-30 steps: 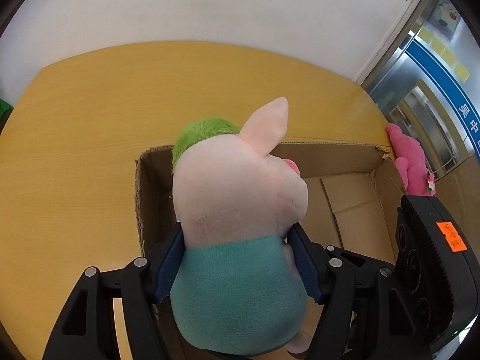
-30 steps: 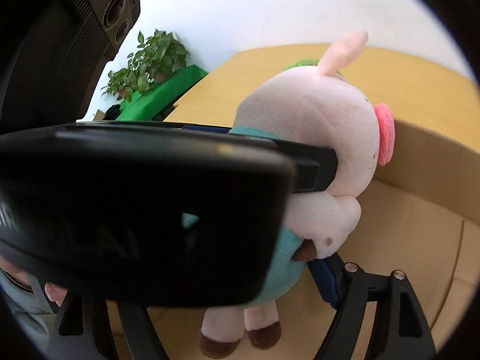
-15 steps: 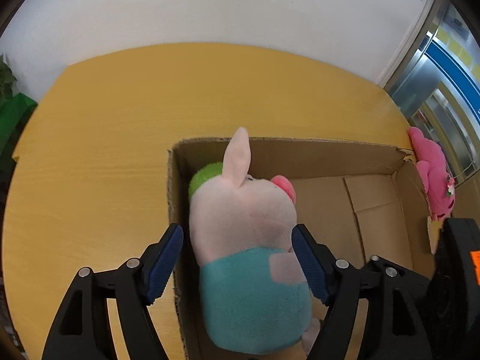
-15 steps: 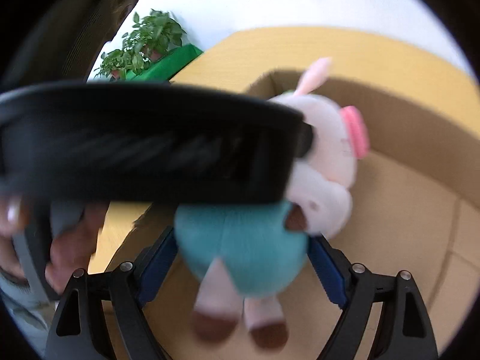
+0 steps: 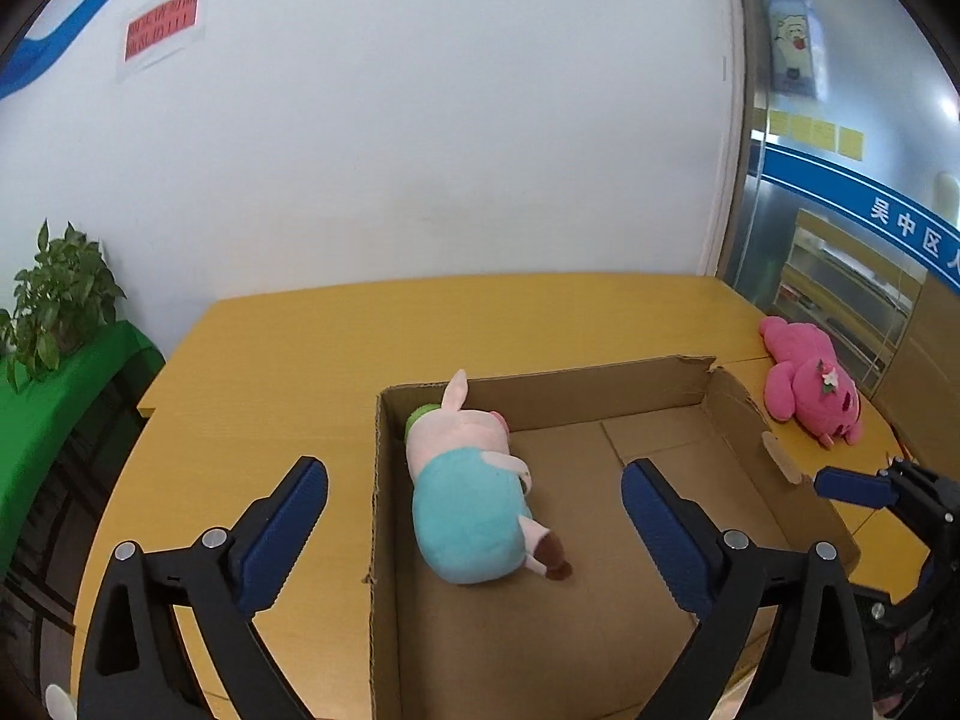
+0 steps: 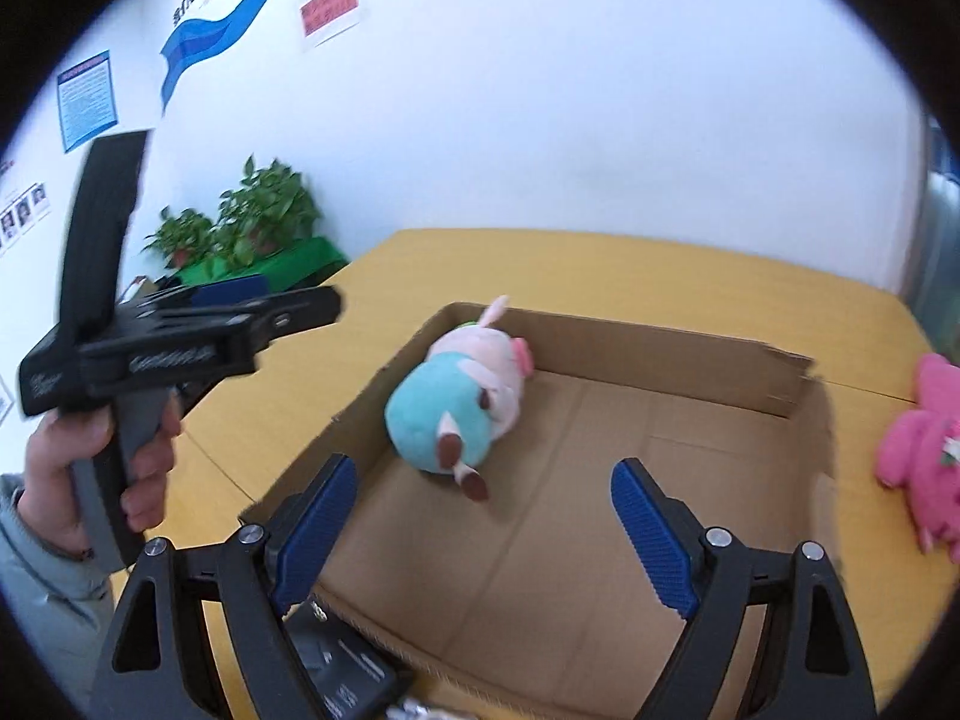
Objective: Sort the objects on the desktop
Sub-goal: 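Open the left gripper to drop the plush pig into the box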
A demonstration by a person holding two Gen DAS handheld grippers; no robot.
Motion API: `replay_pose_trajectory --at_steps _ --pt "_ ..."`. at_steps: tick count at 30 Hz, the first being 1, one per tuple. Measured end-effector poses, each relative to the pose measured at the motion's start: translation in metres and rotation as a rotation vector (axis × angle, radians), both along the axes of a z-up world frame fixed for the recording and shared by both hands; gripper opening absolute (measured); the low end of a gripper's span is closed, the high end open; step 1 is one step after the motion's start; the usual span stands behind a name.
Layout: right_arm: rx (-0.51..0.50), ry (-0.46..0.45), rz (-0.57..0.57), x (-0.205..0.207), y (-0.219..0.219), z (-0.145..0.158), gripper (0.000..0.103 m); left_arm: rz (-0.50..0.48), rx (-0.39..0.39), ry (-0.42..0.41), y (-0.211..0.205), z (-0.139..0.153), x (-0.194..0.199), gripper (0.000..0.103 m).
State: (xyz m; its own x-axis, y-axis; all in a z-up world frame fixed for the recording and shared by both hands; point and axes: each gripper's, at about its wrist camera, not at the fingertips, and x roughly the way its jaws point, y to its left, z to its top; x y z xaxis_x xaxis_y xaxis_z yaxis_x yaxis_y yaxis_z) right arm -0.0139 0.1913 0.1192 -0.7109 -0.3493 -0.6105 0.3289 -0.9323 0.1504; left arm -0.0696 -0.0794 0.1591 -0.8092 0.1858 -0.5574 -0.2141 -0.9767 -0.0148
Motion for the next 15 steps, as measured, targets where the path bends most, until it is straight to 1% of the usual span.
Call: replay_pose_trajectory --at_steps 1,2,4,5,6,9,11,15 --pt "0.01 0.013 -0.033 0.013 0.007 0.002 0.09 -0.002 -0.015 0.025 0.009 0.0 0.013 0.102" --pt "0.018 0.02 -0.052 0.03 0.005 -0.004 0.09 -0.008 -0.026 0.047 0.017 0.001 0.027 0.103" --pt "0.034 0.039 -0.09 0.048 0.008 -0.003 0.09 -0.016 -0.044 0.088 0.029 0.002 0.051 0.103" --pt "0.039 0.047 -0.101 0.068 -0.017 0.001 0.09 -0.015 -0.055 0.111 0.035 0.003 0.063 0.103" --pt "0.043 0.054 -0.109 0.076 -0.062 0.004 0.09 -0.013 -0.06 0.124 0.039 0.004 0.07 0.103" --pt "0.056 0.074 -0.135 0.09 -0.061 0.006 0.09 -0.013 -0.034 0.142 0.045 0.006 0.093 0.103" --pt "0.058 0.079 -0.139 0.105 -0.057 0.015 0.09 -0.014 -0.008 0.146 0.047 0.008 0.107 0.103" --pt "0.059 0.067 -0.143 0.118 -0.053 0.016 0.09 -0.004 0.015 0.137 0.05 0.006 0.123 0.103"
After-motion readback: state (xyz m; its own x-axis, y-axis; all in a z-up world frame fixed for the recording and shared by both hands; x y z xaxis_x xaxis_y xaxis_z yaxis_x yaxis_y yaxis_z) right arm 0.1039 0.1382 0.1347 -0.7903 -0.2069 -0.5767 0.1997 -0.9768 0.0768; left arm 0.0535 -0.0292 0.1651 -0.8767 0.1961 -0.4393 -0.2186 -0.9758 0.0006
